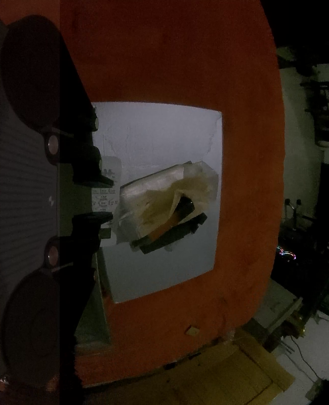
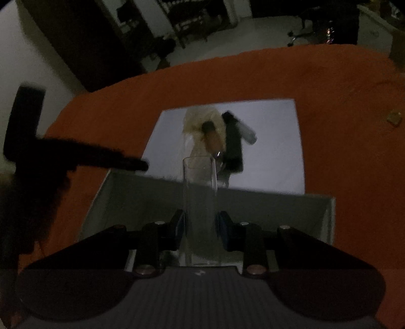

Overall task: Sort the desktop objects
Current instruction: 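Lower both tools into the box and open them to release remote and tube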

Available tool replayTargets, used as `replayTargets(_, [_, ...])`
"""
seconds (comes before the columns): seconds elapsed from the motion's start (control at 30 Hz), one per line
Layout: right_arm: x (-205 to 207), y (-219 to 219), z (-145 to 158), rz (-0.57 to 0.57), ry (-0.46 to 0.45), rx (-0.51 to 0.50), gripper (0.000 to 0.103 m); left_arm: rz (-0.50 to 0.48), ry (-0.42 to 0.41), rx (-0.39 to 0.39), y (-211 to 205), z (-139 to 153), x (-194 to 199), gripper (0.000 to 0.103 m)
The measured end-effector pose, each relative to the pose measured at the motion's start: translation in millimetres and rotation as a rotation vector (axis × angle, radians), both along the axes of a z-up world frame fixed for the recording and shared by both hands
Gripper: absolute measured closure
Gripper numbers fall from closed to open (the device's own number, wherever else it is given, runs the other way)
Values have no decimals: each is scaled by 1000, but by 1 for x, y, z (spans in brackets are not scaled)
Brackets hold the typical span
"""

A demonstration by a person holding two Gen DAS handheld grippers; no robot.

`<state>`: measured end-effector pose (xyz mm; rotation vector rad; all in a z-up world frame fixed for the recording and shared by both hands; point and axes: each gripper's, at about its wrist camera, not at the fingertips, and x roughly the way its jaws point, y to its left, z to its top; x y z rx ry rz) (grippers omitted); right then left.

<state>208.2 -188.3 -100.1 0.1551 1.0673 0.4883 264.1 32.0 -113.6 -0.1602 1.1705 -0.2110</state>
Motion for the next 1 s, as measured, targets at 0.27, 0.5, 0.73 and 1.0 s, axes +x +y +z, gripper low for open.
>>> replayTargets(0.27, [-35, 29, -55, 174, 116, -100, 71, -4, 6, 24, -1, -5, -3, 86])
replayTargets(0.5, [-51, 46, -96, 264, 175, -200, 71, 2, 4, 32, 2, -6, -3, 85])
replayTargets(0.73, [-49, 45, -112, 253, 212, -229, 71, 1, -15, 28, 2, -7, -7, 85])
replayTargets(1.0, [-36, 40, -99, 200, 248, -189, 67, 32, -67, 6, 9, -9, -13, 2])
